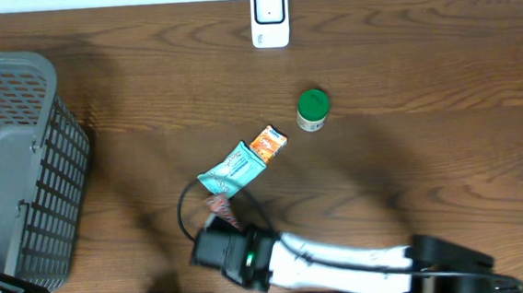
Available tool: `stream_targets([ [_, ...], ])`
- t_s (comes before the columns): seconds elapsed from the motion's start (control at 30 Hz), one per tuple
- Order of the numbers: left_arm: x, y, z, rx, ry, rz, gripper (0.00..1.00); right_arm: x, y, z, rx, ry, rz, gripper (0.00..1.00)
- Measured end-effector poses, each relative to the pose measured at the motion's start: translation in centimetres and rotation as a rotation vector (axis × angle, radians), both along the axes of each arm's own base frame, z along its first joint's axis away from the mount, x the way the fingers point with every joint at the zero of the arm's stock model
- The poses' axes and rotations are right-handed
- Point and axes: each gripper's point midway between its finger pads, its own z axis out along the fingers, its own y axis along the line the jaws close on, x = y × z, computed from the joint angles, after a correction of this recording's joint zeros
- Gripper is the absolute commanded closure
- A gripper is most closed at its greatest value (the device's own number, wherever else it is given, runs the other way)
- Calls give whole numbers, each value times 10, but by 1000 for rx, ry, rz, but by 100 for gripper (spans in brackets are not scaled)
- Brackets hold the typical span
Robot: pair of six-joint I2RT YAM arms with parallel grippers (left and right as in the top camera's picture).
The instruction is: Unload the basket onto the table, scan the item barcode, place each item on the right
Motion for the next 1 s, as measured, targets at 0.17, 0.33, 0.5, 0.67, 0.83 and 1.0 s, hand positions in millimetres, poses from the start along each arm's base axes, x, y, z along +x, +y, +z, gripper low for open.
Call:
stream_targets([
  [0.17,0,0,0,0,0,0,16,13,23,76,333,301,-15,99],
  [0.33,0,0,0,0,0,0,16,50,2,94,561,587,-92,99],
  [0.5,0,0,0,0,0,0,16,70,-25,64,652,893,-241,99],
  [0.67,0,0,0,0,0,0,16,87,-34,48,774,1123,-320,99],
  [0.83,0,0,0,0,0,0,16,100,-41,44,858,1238,-364,99],
  [1.0,0,0,0,0,0,0,16,115,-55,35,882,1269,-446,99],
])
